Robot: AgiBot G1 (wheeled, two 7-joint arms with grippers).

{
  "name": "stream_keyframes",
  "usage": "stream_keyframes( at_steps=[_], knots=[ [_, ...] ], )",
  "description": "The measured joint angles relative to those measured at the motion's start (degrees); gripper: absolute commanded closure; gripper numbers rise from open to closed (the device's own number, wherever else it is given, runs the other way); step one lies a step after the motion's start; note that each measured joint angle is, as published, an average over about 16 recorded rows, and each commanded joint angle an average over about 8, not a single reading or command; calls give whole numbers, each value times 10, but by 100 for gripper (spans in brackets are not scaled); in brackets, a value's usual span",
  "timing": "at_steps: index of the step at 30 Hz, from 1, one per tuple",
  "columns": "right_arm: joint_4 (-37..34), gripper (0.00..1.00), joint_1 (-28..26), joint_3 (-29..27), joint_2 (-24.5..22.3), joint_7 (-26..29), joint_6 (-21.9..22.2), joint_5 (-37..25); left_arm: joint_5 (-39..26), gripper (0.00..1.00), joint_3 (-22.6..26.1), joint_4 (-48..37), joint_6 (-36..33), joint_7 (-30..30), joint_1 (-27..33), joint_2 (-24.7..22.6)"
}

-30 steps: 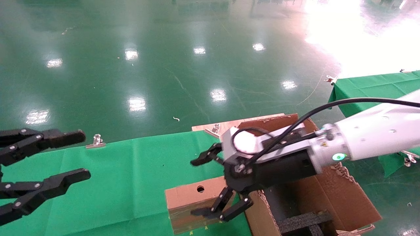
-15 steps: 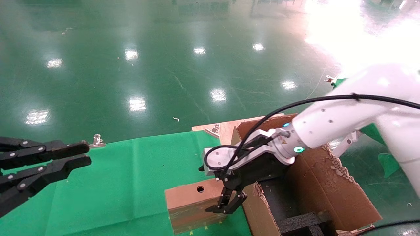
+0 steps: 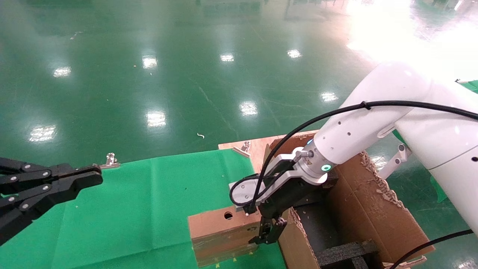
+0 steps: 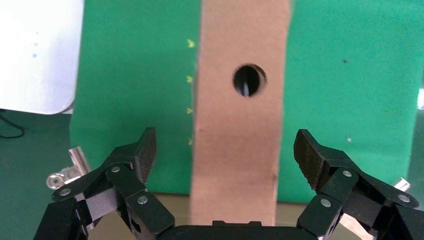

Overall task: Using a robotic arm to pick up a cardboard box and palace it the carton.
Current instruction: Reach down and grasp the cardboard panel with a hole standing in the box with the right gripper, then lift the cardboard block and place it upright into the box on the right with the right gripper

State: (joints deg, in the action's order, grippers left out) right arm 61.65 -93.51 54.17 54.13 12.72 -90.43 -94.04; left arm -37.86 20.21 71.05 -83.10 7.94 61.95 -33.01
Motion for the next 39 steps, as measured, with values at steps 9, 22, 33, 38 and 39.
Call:
stream_keyframes(
  at_steps=[9,22,33,38,39],
  knots=[
    [-3,100,-4,9,3,-2,0,-1,0,0,0,0,0,0,0,0],
    [0,100,-1,2,0,-2,0,0,0,0,0,0,0,0,0,0],
    [1,100,1,0,-1,-1,1,0,0,0,0,0,0,0,0,0],
    [-2,100,-2,-1,-3,2,5,3,0,0,0,0,0,0,0,0],
    [-3,100,-3,-2,-4,3,6,4,0,0,0,0,0,0,0,0]
  ],
)
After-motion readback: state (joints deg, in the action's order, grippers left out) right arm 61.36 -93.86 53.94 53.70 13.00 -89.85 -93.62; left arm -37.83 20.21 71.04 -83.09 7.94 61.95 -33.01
